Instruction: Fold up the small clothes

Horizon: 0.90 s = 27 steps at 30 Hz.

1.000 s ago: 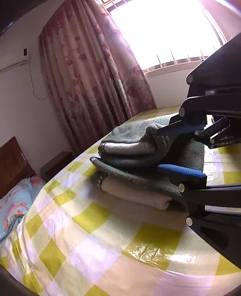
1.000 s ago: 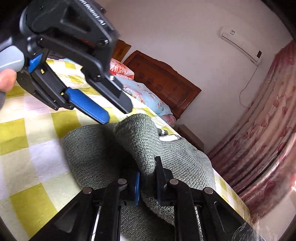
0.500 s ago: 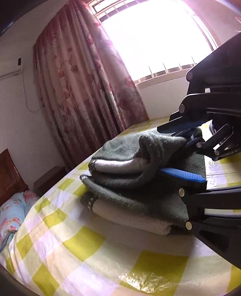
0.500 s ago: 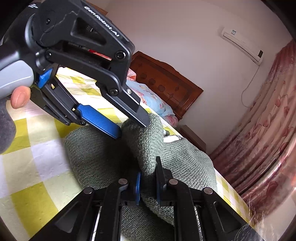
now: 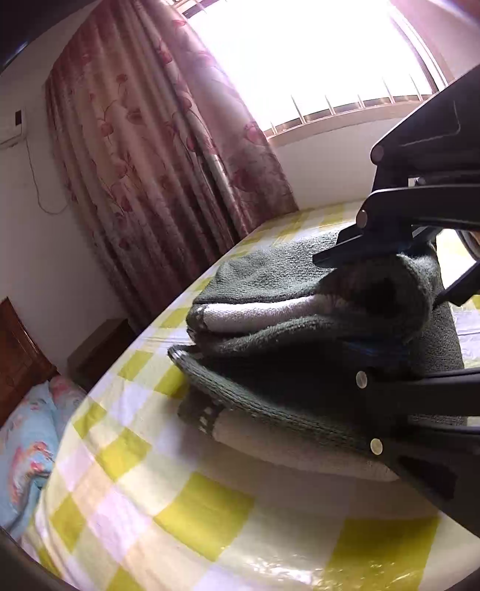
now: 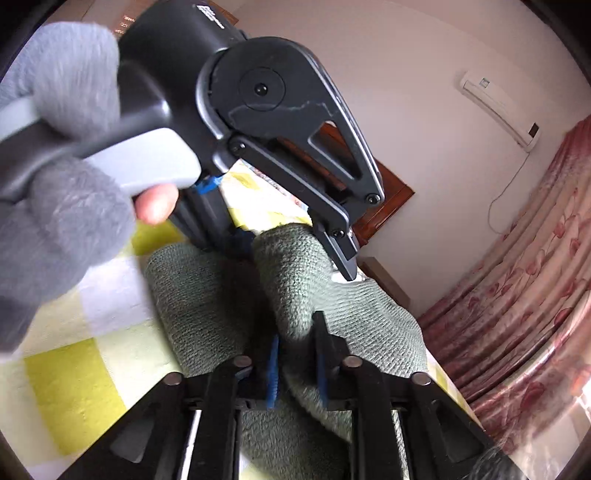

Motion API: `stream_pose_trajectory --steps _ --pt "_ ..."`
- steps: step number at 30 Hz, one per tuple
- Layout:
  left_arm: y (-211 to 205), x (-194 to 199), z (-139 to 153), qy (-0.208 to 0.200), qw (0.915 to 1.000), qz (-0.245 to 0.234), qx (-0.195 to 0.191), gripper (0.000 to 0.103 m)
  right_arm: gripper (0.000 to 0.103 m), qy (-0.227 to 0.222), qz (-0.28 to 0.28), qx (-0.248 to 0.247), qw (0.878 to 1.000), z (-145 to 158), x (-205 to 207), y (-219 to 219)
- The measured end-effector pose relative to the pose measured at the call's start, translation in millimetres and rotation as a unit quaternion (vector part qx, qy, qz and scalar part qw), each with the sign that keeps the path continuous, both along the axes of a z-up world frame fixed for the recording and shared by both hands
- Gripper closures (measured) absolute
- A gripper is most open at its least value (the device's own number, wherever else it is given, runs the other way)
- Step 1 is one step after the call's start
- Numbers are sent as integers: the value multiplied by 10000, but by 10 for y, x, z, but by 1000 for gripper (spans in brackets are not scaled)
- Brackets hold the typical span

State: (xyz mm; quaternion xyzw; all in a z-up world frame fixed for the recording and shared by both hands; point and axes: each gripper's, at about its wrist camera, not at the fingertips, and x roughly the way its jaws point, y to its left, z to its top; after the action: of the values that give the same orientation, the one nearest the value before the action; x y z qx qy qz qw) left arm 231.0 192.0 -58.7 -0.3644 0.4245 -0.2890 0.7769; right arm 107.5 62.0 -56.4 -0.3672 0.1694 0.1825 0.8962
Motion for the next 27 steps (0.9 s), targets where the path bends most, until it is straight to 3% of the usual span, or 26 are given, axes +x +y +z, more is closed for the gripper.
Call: stream_pose_trajectory --steps 1,6,9,11,14,17,19,24,27 --pt "15 -17 25 -19 10000 6 -12 73 0 36 -32 70 10000 41 -42 -59" --pt "75 -156 239 -383 9992 66 54 82 0 251 -541 549 9967 113 -187 -510" --pt "202 -325 308 -587 9978 300 7 84 0 447 -907 381 9941 2 -66 -647" --pt "344 -433 196 -550 9970 543 -37 84 0 630 -999 516 9917 9 -22 -718" --pt "473 -386 -181 -111 9971 742 144 86 0 766 -1111 577 9892 9 27 -763" --pt "568 -355 -341 -116 9970 753 -122 90 0 935 -1157 599 9871 -13 70 -796" --pt "598 -404 -274 -161 9953 939 198 99 0 976 -1181 636 9861 -12 77 -821" --pt "787 -616 -261 -305 9909 1308 114 100 0 1106 -959 695 9868 3 112 -851" --pt "833 -744 -69 -610 9855 1573 174 101 0 924 -690 875 9895 45 -51 -825"
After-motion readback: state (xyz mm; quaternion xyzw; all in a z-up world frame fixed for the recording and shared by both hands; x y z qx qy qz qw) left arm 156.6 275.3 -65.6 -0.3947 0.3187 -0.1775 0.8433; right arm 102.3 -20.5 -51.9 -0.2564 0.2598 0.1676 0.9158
